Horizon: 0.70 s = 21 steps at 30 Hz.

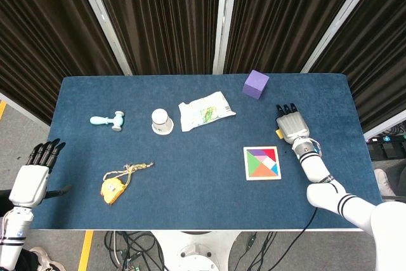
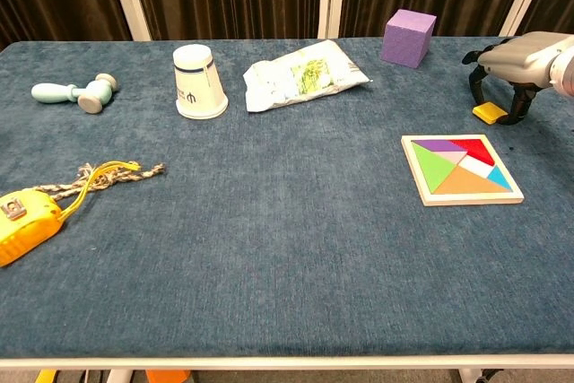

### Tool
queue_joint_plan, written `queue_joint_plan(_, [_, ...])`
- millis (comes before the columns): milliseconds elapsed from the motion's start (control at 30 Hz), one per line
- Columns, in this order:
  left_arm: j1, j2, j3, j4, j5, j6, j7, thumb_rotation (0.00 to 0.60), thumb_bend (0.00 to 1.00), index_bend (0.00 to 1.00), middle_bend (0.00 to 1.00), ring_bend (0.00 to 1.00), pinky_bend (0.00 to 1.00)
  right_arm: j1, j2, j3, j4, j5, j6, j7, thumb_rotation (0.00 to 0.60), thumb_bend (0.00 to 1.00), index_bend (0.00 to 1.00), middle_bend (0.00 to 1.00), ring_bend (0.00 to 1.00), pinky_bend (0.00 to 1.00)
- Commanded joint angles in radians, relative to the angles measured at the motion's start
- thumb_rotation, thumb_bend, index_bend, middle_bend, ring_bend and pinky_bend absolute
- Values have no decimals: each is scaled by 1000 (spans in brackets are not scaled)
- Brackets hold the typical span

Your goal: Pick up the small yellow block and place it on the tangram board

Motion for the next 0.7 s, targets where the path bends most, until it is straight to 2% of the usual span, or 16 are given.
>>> queue_joint_plan(33, [0,1,0,-1,0,1,-1,600,0,36,0,0,0,-5,12,3,-15,-9,10,10,600,222,508,0,0,0])
queue_joint_plan(200, [1,1,0,-1,0,2,1,600,0,36,0,0,0,-25,67,6,-102,-46,59,26,600,227,515,0,0,0])
queue_joint_plan(333, [1,0,0,-1,1,5,0,600,0,36,0,0,0,-47,134,0,-224,-82,100,35,600,230,530,0,0,0])
queue_joint_plan(533, [3,1,4,-3,7,9,-3,600,0,36,0,0,0,-85,206,-31,-398,-138,163,22,600,233,548,0,0,0])
queue_joint_plan(700, [4,2,12,-3,16,8,-12,600,0,36,0,0,0,-110,213,-65,-463,-157,200,-23,600,232,548,0,0,0])
